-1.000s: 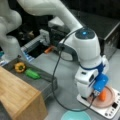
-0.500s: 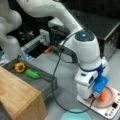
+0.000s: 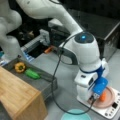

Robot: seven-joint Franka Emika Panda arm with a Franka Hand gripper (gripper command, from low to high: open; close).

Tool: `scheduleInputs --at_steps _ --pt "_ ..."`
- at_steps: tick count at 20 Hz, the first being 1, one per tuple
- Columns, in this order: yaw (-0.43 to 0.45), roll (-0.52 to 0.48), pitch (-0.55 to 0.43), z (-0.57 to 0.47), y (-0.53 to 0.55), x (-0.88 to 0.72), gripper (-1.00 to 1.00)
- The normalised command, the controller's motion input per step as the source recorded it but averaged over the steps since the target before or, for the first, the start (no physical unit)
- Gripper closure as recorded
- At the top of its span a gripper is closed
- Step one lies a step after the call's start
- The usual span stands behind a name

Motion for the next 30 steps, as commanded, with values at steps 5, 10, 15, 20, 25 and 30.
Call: scheduleInputs --at_steps 5,10,15,20,25,30 --pt "0.004 -0.116 -0.035 -0.01 0.09 0.09 1.0" --pt "0.001 -0.112 -0.048 -0.01 0.12 0.1 1.0" --pt "-0.002 -0.115 -0.044 -0.01 0.11 0.1 1.0" --pt "-0.002 -0.115 -0.032 -0.02 0.12 0.11 1.0" --pt "-0.002 -0.119 -0.016 0.0 0.11 0.13 1.0" --pt "0.039 -0.121 0.03 0.18 0.08 0.08 1.0"
